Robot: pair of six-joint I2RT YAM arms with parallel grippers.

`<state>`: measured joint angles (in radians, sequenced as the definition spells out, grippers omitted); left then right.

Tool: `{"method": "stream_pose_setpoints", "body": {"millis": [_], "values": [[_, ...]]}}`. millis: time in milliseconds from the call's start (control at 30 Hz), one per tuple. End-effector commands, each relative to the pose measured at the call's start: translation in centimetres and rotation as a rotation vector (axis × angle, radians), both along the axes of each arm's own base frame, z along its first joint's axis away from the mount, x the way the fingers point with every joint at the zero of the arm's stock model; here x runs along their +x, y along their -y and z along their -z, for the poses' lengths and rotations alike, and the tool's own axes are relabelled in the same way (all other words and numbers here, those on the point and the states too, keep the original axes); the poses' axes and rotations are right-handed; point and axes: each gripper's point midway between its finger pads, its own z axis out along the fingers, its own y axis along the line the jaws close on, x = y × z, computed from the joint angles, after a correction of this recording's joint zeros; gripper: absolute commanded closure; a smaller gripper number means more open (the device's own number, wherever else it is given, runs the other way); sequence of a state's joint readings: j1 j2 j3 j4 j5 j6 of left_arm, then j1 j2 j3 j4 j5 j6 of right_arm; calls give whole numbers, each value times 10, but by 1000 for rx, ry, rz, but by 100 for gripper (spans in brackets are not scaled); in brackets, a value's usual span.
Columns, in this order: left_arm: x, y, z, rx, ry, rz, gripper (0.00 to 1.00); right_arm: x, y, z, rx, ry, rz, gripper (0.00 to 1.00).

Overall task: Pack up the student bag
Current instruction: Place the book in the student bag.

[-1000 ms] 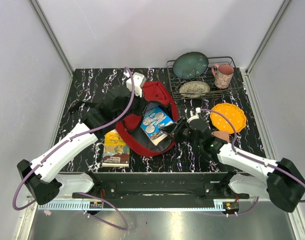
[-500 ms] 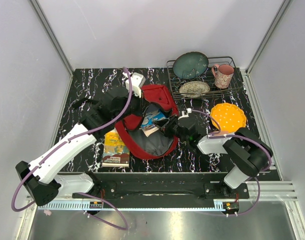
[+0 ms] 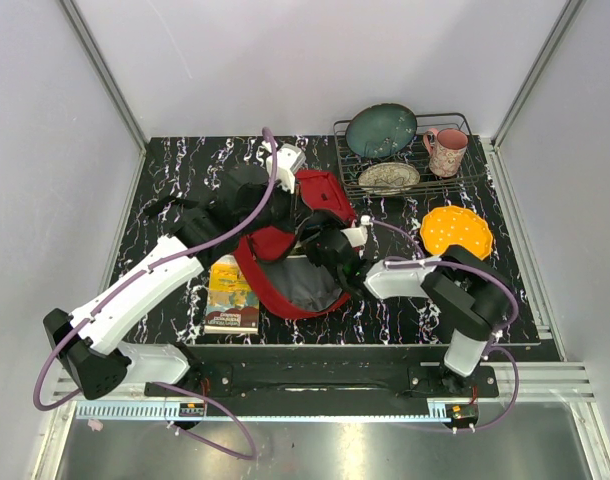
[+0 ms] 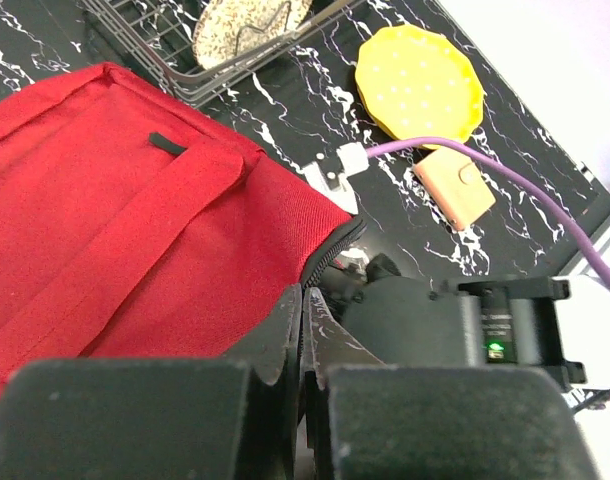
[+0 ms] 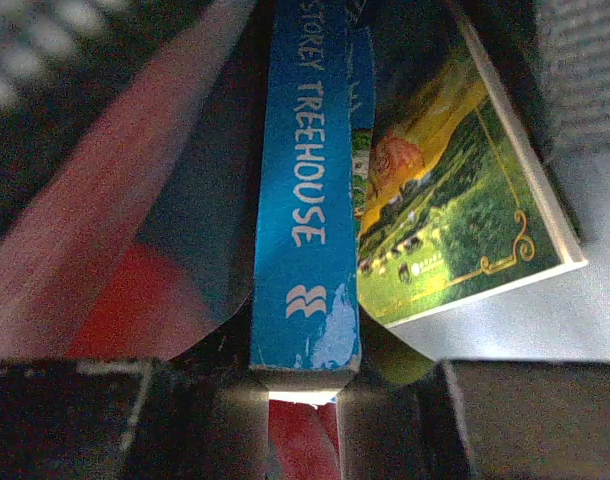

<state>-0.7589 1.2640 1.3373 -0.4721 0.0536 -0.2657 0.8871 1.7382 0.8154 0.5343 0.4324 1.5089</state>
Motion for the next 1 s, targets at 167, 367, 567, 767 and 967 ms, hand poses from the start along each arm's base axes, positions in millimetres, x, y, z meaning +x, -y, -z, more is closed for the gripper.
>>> {"method": "stream_pose_setpoints", "body": {"millis": [167,367,567,767,967], "values": [[-9,13,-47,-111,71,77,100,49,-21,-14,68,88,131,76],[-5,7,-39,-93,77,39,100,33,-26,20,14,19,41,56],[-2,4,-35,-84,83,22,100,2,-42,35,-86,-59,-167,38],[0,1,-34,-82,85,7,100,-19,-33,47,-149,-100,-239,27],[2,-2,-29,-79,79,-5,100,-41,-26,40,-172,-86,-332,0]]}}
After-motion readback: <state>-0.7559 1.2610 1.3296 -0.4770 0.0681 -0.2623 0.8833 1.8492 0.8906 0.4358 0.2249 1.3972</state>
